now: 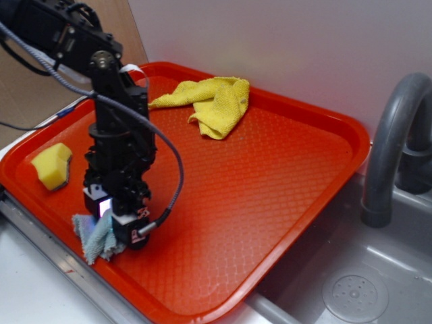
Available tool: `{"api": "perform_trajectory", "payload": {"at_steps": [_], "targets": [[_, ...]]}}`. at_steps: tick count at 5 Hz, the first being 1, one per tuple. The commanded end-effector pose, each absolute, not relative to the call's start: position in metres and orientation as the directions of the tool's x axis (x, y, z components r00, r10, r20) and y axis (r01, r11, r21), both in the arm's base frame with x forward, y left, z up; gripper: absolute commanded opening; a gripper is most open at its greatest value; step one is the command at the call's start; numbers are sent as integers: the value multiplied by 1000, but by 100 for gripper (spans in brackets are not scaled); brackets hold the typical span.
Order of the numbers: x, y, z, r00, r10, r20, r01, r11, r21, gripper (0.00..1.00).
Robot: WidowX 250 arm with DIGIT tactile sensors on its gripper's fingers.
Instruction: Grab the blue cloth.
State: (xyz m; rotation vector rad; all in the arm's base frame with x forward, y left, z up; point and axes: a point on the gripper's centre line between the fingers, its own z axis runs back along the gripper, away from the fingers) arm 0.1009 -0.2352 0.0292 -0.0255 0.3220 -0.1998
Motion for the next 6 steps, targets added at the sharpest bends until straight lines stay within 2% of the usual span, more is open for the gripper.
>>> {"api": "perform_trajectory", "payload": {"at_steps": [1, 2, 3, 4, 5, 6], "targets": [[132, -211, 99, 978, -159, -135, 163, 986, 21, 0], [169, -172, 133, 994, -86, -62, 81, 994, -77, 0], [186, -140, 166, 995, -94, 38, 99, 979, -179, 0], [192, -124, 202, 961, -203, 187, 239, 951, -198, 0], [188, -126, 222, 929, -249, 274, 302, 938, -172, 0], [180, -134, 223, 924, -185, 334, 253, 952, -173, 0]]}}
